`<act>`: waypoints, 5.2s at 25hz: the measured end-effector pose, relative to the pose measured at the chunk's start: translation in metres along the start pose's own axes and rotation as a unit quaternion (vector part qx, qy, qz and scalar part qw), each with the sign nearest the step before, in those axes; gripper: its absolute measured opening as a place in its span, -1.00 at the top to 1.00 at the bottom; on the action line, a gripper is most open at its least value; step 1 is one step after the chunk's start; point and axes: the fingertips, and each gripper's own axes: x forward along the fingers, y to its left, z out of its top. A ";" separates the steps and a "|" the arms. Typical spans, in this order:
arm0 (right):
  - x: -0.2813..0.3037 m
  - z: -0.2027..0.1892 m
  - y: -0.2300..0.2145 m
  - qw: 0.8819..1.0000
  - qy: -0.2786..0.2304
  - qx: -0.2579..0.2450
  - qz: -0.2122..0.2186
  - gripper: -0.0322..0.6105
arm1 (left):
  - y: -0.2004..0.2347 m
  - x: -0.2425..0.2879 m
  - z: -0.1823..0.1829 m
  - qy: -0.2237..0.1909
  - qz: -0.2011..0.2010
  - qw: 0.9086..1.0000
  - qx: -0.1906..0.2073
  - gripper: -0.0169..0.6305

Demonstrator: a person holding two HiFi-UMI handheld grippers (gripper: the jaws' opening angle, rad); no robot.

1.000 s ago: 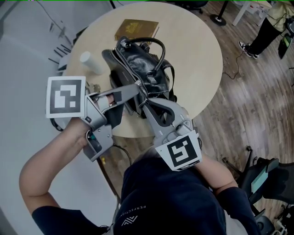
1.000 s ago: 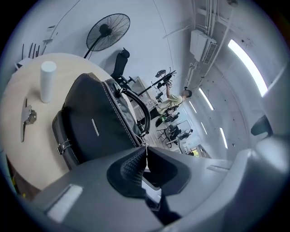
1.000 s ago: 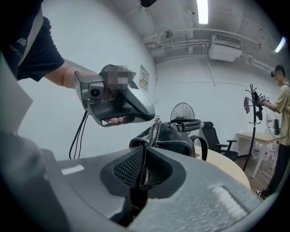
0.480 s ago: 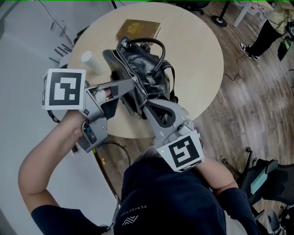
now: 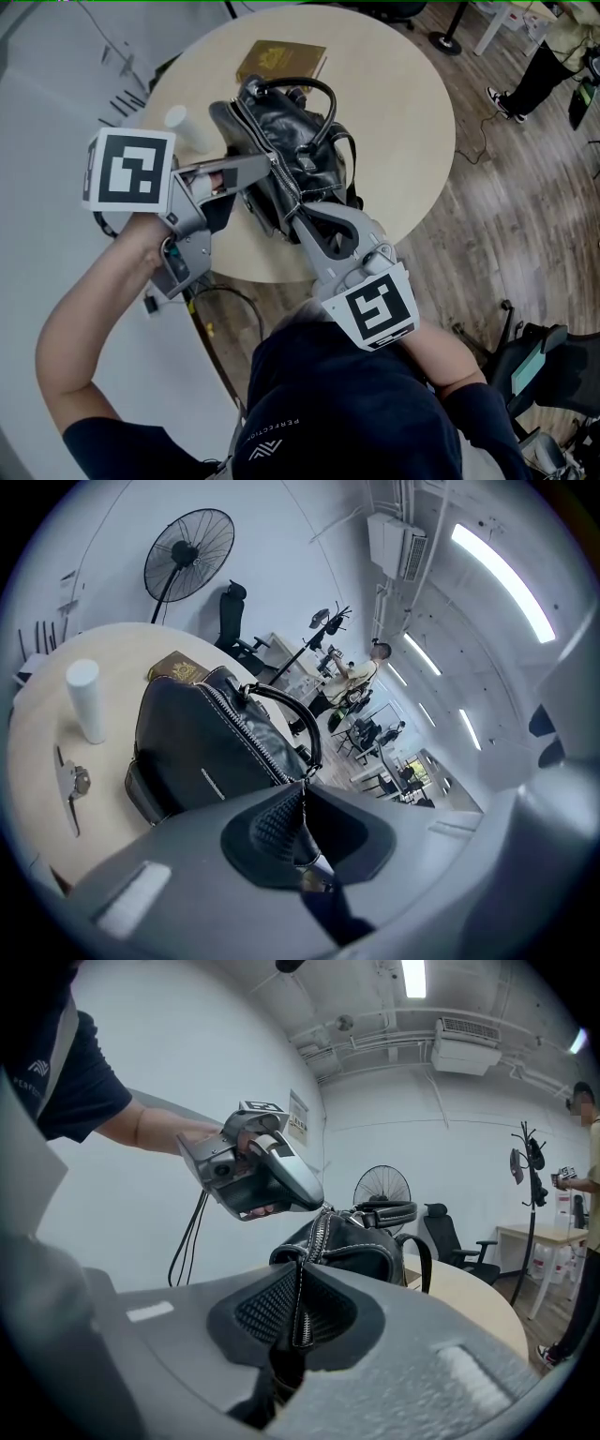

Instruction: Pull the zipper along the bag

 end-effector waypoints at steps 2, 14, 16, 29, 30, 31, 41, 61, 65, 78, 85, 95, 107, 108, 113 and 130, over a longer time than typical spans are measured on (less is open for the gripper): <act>0.003 -0.001 -0.002 1.000 0.005 -0.003 0.000 0.83 | 0.007 0.000 0.004 0.005 0.007 1.000 0.008 0.87; 0.000 -0.002 -0.001 1.000 0.009 -0.004 0.004 0.83 | 0.011 -0.002 0.007 0.039 0.030 0.997 0.051 0.87; -0.001 -0.001 -0.001 1.000 0.009 -0.005 0.005 0.83 | 0.010 -0.002 0.007 0.045 0.031 0.997 0.057 0.87; -0.009 -0.002 0.004 1.000 0.004 0.002 0.004 0.83 | 0.014 -0.002 0.015 0.042 0.044 0.996 0.071 0.85; -0.009 -0.002 0.004 1.000 0.003 0.004 0.004 0.83 | 0.014 -0.002 0.015 0.043 0.045 0.995 0.072 0.85; -0.009 -0.001 0.004 1.000 0.005 0.003 0.004 0.83 | 0.014 -0.002 0.015 0.044 0.047 0.995 0.074 0.85; -0.011 -0.002 0.004 1.000 -0.002 0.012 0.008 0.83 | 0.017 -0.005 0.018 0.042 0.060 0.994 0.081 0.85; -0.004 0.002 0.003 1.000 -0.004 0.026 0.013 0.83 | 0.043 -0.021 0.063 0.003 0.082 0.993 0.087 0.85; -0.003 0.003 0.004 1.000 -0.003 0.026 0.014 0.83 | 0.049 -0.024 0.068 0.001 0.086 0.992 0.089 0.85; -0.003 0.001 0.003 0.999 0.004 0.035 0.019 0.83 | 0.073 -0.030 0.092 -0.032 0.105 0.990 0.088 0.84; -0.003 0.000 0.000 0.999 0.002 0.045 0.017 0.82 | 0.071 -0.023 0.092 -0.054 0.085 0.992 0.081 0.84; 0.000 -0.004 -0.002 0.999 0.001 0.045 0.018 0.78 | 0.069 -0.019 0.091 -0.077 0.095 0.988 0.091 0.85; 0.000 -0.005 -0.002 0.999 0.006 0.039 0.023 0.73 | 0.064 -0.008 0.089 -0.090 0.077 0.989 0.091 0.83; 0.000 -0.005 -0.002 0.999 0.007 0.038 0.024 0.73 | 0.064 -0.008 0.089 -0.091 0.077 0.989 0.090 0.83; -0.002 -0.005 -0.002 0.999 0.002 0.043 0.028 0.70 | 0.067 -0.014 0.085 -0.095 0.097 0.986 0.096 0.83; -0.019 -0.008 -0.013 0.998 0.005 0.055 0.021 0.69 | 0.055 -0.048 0.067 -0.150 0.081 0.981 0.095 0.75</act>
